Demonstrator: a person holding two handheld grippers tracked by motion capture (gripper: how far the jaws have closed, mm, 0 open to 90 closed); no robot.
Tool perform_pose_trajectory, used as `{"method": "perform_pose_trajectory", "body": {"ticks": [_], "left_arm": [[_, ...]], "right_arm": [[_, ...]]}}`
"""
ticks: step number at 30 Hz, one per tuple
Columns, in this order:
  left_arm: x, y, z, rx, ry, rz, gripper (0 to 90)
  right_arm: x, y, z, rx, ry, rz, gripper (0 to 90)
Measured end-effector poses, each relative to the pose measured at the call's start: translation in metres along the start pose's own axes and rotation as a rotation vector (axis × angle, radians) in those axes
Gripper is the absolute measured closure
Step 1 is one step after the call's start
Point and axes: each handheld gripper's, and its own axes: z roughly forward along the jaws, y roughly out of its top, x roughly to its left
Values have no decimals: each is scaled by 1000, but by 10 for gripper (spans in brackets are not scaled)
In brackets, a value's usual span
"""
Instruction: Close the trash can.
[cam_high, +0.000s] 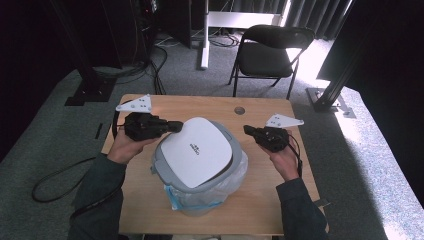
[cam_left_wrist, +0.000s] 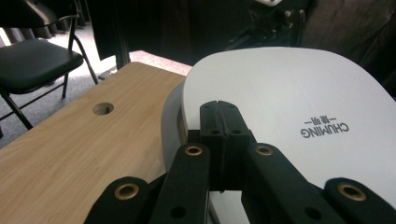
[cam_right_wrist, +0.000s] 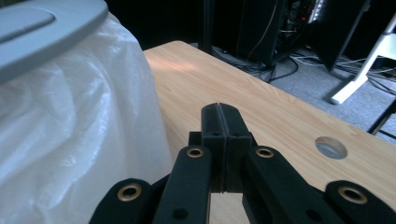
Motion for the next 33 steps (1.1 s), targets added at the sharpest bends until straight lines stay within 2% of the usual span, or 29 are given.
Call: {"method": "perform_pose_trajectory", "body": {"ticks": [4,7,14,21,24,26,33], "left_arm": [[1,1,2,4,-2,1,900],[1,3,11,35,-2,10,900],[2,11,28,84,-20,33,900],[4,15,37,88,-68,29,900],[0,18,41,101,-96,50,900],[-3,20,42,114,-91,61,900],[1,16,43,103,-118,22,900]], "right_arm": [[4,3,-2,-16,31,-1,900],[8,7,0,-13,39,-20,899],[7,6,-1,-15,37,-16,899],[5,3,-1,-10,39,-8,899],[4,2,0,-5,37,-5,899],[4,0,1,-3,37,-6,899],[1,-7,4,11,30,6,899]]}}
